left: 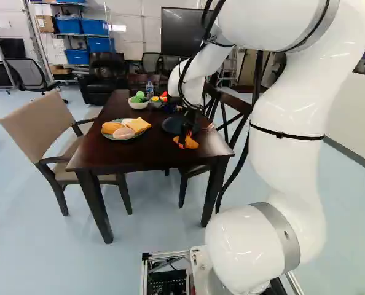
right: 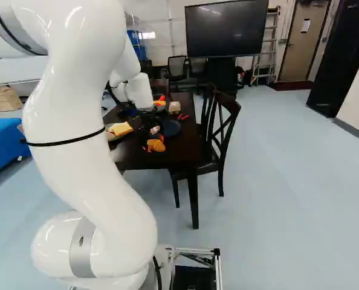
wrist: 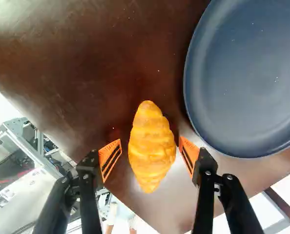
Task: Move the croissant to the empty plate
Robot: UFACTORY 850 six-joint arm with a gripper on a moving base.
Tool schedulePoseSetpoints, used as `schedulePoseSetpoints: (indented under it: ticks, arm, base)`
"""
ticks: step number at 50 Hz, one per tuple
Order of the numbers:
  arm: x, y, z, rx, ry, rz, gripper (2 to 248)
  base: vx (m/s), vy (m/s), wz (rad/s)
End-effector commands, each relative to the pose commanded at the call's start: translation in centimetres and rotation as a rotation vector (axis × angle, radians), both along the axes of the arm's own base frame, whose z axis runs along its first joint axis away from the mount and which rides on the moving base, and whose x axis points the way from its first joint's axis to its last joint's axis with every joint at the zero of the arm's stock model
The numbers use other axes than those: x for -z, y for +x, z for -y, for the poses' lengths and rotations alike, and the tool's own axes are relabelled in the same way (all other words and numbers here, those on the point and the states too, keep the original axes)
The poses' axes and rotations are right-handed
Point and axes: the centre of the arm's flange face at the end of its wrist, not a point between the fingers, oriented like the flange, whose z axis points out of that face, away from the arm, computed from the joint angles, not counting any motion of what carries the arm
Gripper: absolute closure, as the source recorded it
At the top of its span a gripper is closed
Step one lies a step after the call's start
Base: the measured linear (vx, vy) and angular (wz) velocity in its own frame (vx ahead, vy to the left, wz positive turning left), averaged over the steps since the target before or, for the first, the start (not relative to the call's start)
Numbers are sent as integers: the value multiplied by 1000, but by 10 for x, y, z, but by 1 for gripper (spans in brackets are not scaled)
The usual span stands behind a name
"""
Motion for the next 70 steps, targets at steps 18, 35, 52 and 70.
schedulePoseSetpoints:
  ticks: [18, 35, 52, 70]
  arm:
    - [0, 0, 0, 0, 0, 3, 94]
    - [0, 2, 0, 0, 2, 20, 104]
    - [0, 2, 0, 0, 3, 22, 104]
    - [0, 2, 0, 0, 3, 22, 106]
  base:
    - [0, 0, 0]
    - [0, 0, 0]
    - [0, 0, 0]
    - [0, 0, 0]
